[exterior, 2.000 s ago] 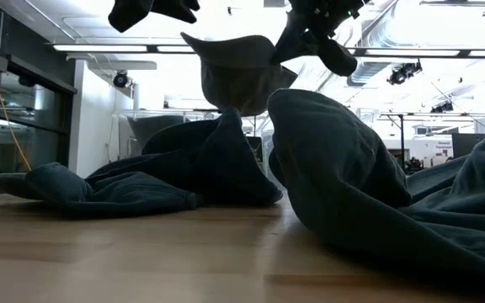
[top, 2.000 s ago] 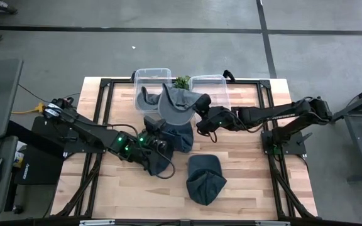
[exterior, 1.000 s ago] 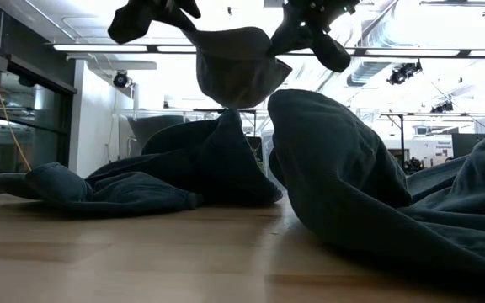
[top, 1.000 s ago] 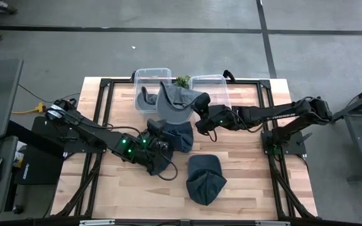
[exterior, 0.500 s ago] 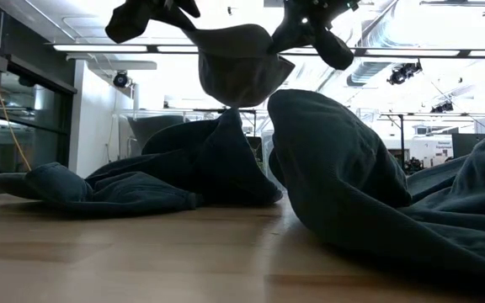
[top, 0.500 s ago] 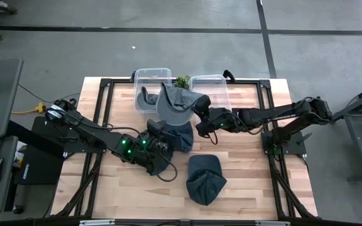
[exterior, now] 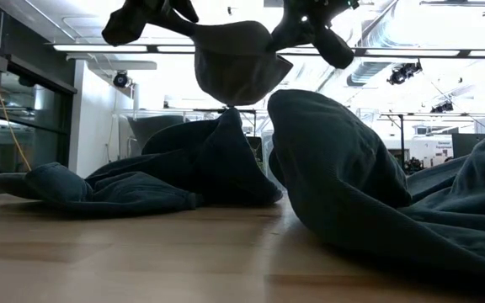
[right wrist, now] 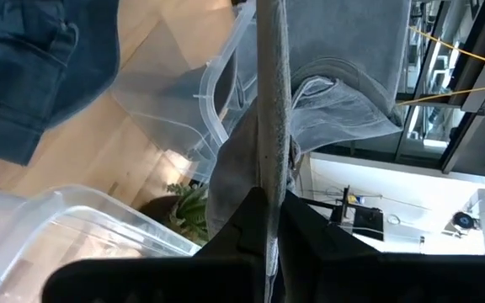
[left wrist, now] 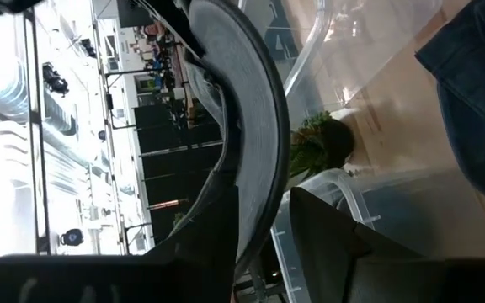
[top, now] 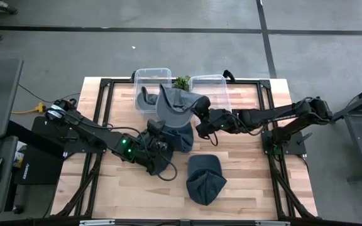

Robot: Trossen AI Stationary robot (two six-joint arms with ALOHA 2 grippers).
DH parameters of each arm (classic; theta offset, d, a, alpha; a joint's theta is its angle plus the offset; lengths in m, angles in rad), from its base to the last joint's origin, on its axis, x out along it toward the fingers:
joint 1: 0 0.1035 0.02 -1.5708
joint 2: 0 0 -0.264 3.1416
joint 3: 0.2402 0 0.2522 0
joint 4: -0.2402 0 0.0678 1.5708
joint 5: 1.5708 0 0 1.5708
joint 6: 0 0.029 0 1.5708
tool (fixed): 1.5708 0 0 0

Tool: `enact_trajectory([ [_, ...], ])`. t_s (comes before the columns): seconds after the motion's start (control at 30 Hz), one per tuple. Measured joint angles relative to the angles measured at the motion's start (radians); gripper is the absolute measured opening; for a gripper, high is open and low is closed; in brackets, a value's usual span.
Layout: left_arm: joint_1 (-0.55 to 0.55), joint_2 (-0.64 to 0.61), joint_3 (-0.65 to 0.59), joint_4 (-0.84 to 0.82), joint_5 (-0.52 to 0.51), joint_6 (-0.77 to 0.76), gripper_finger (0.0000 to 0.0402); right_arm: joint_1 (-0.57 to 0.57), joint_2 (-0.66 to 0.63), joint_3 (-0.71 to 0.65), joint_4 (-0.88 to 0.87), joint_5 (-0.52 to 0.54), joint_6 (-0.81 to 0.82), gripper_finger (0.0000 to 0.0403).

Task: Pick & Place hat
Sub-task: Put the gray cap into the left transparent bin

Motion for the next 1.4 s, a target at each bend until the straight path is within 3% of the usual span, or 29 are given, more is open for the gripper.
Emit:
enact_trajectory([
  [0.33, 0.0, 0.0, 0.0, 0.0, 0.001, -0.001, 0.0103, 0.027, 0.0, 0.0, 0.001, -0.06, 0.036, 0.0005],
  [0.43, 0.0, 0.0, 0.0, 0.0, 0.002, -0.011, 0.0079, 0.033, 0.0, 0.0, 0.0, -0.054, 0.036, 0.0005],
  [0.57, -0.001, 0.0, -0.001, -0.008, 0.041, -0.07, 0.0014, 0.032, -0.002, 0.001, 0.005, -0.054, 0.039, 0.0005],
  [0.93, -0.001, 0.0, -0.001, -0.003, 0.047, -0.139, 0.0007, 0.032, -0.002, 0.001, 0.002, -0.058, 0.042, 0.0007],
  [1.17, -0.002, 0.0, -0.001, 0.005, 0.04, -0.163, 0.0007, 0.032, -0.002, 0.001, 0.036, -0.041, 0.017, 0.0067],
  [1.4, -0.001, 0.0, 0.0, 0.0, -0.009, -0.161, 0.0007, 0.034, -0.005, 0.001, 0.061, 0.042, 0.015, 0.0119],
])
